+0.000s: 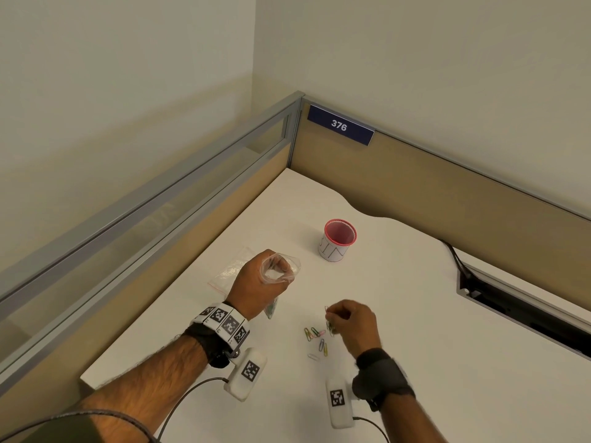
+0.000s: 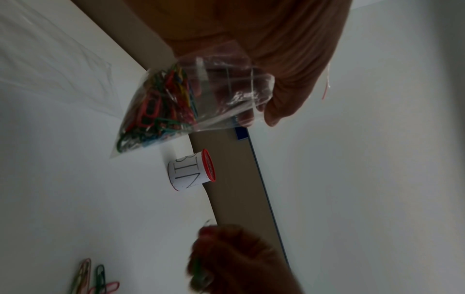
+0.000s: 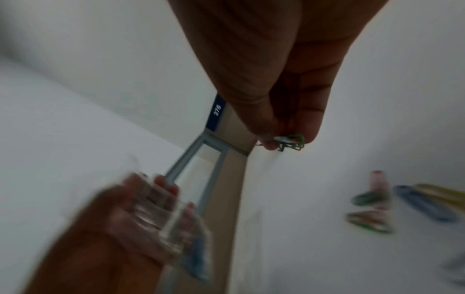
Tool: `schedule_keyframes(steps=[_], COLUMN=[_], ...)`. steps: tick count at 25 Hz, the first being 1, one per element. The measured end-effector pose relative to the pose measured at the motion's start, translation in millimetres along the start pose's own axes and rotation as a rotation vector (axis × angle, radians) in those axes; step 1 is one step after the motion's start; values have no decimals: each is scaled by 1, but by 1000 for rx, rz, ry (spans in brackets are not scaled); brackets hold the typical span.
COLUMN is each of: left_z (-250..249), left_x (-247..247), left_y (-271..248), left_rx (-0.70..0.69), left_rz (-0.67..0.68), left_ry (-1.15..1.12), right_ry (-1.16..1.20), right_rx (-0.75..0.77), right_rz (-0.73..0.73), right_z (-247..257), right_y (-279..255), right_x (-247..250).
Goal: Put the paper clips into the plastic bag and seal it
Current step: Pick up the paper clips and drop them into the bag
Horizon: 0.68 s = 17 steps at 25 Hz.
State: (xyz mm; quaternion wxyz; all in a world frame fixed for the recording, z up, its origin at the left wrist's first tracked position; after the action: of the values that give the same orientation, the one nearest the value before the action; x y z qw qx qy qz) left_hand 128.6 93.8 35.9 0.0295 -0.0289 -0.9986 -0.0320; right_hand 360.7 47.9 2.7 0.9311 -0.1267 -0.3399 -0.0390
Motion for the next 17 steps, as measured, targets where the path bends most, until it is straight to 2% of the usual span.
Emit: schedule_keyframes(steps=[3,7,11,17], left_z=[1,-3,-5,-5], left_x=[-5,-12,-13,-11], left_y=[0,1,0,1], left_rx=[7,-2,11,12], left_rz=[18,39,48,6], left_ry=[8,31,47,109], right_ry=[225,313,205,-9], right_rx=[123,320,437,538], right_rz=[-69,-119,-141,-89], right_z=[55,127,158,160], right_y=[-7,-9,-8,-17], right_x=[26,40,21,-4])
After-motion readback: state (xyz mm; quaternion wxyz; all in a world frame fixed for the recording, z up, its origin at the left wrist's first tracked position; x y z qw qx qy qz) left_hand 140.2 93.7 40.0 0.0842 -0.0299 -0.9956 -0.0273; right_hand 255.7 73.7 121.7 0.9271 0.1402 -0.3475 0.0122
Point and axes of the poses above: each hand's wrist, its own y-axis towards the middle knuckle, its own x-axis out of the back of the hand, z = x × y, the point moved 6 cm from there along y, towards the middle knuckle, and after that the axes turned 4 degrees about -y, right-handed, at the moved point
